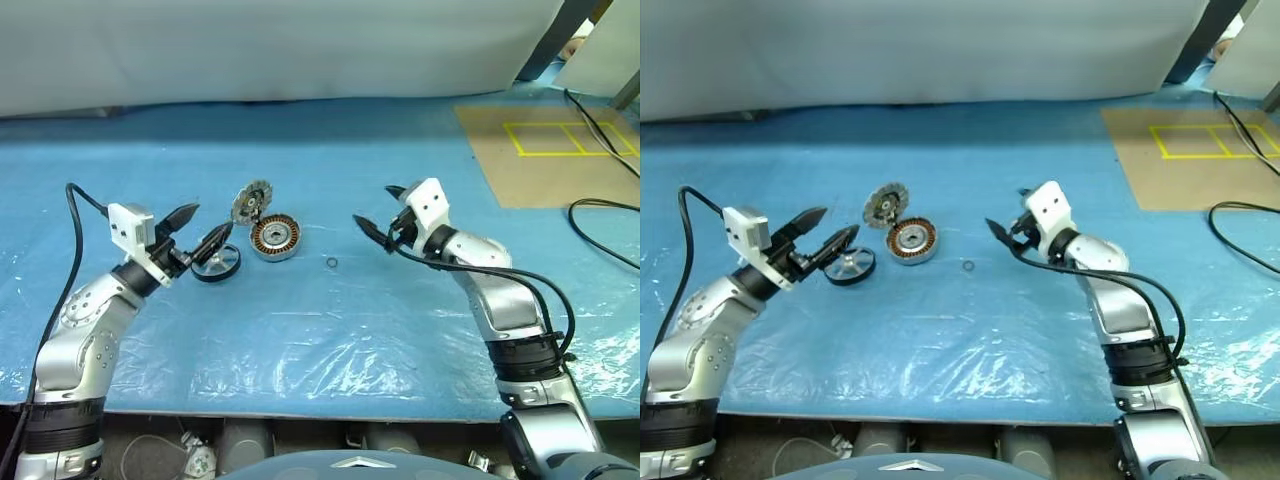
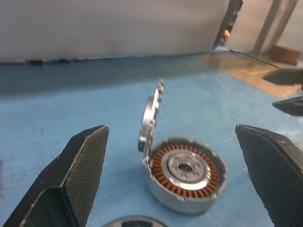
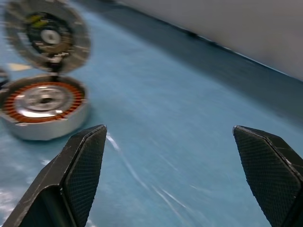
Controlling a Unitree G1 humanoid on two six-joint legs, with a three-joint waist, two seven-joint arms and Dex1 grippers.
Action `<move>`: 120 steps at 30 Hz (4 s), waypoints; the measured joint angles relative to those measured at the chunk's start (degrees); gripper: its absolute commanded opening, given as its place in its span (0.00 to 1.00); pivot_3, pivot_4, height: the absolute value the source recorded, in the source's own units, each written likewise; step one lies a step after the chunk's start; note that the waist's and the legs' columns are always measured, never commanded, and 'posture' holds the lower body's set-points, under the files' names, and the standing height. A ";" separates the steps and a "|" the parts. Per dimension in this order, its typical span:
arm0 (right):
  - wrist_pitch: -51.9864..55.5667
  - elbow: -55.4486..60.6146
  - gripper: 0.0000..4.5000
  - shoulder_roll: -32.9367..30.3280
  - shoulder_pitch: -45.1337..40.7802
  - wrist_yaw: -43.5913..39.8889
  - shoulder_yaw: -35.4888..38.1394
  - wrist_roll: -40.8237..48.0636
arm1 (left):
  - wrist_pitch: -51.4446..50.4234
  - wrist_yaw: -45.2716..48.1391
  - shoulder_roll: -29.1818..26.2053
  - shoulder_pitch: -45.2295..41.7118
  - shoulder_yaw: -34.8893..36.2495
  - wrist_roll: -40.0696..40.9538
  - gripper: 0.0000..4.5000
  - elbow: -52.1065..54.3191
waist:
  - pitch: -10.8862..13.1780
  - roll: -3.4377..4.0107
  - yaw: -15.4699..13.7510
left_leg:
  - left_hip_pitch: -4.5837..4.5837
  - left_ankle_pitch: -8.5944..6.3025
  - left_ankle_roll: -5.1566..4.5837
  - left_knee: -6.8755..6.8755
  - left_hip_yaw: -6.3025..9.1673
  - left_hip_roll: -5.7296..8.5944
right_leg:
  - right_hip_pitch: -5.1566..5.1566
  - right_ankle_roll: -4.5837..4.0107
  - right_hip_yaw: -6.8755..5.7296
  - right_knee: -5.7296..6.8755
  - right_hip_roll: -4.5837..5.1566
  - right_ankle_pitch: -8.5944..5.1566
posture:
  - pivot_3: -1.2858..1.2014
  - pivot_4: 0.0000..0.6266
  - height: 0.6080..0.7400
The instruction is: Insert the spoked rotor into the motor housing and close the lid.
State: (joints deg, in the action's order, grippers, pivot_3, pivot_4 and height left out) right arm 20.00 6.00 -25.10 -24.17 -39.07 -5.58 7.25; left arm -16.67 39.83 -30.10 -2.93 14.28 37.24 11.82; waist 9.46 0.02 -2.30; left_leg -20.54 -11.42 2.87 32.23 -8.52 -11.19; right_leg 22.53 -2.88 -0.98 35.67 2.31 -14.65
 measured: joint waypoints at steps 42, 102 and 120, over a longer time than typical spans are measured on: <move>-25.08 -74.60 1.00 22.89 -51.28 -25.20 -27.19 -24.90 | 1.90 9.96 0.35 6.34 -2.81 -4.01 1.00 2.85 | 0.02 0.03 -0.01 | -0.68 0.08 -0.19 0.69 -0.14 -0.70 | 0.81 -1.03 -0.43 1.01 0.05 -0.20 | 0.52 0.24 1.00; 45.74 -24.21 0.39 19.92 -40.21 -44.47 -37.28 -24.29 | 1.75 8.58 3.69 4.48 -7.08 -4.91 1.00 1.56 | 0.03 -0.04 0.20 | -0.03 0.03 -0.05 0.65 -0.09 -0.72 | 0.40 -1.06 -0.30 1.09 0.00 -0.23 | 0.52 0.24 1.00; 50.18 -25.51 0.87 19.80 -42.67 -39.00 -41.37 -13.06 | 1.13 7.37 3.73 6.66 -7.06 -4.68 1.00 3.09 | 0.01 0.01 -0.09 | 0.68 0.08 0.05 0.06 -0.11 -0.59 | 0.20 -1.02 0.26 0.94 -0.01 -0.37 | 0.52 0.24 1.00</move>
State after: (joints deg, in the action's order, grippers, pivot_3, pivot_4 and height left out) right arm 70.17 -19.50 -5.30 -66.83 -78.07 -46.96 -5.81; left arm -15.54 47.20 -26.37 3.73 7.23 32.57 14.91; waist 9.46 0.03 -2.39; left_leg -19.86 -11.34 2.92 32.29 -8.63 -11.78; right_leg 22.73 -3.90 -0.72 36.61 2.30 -15.02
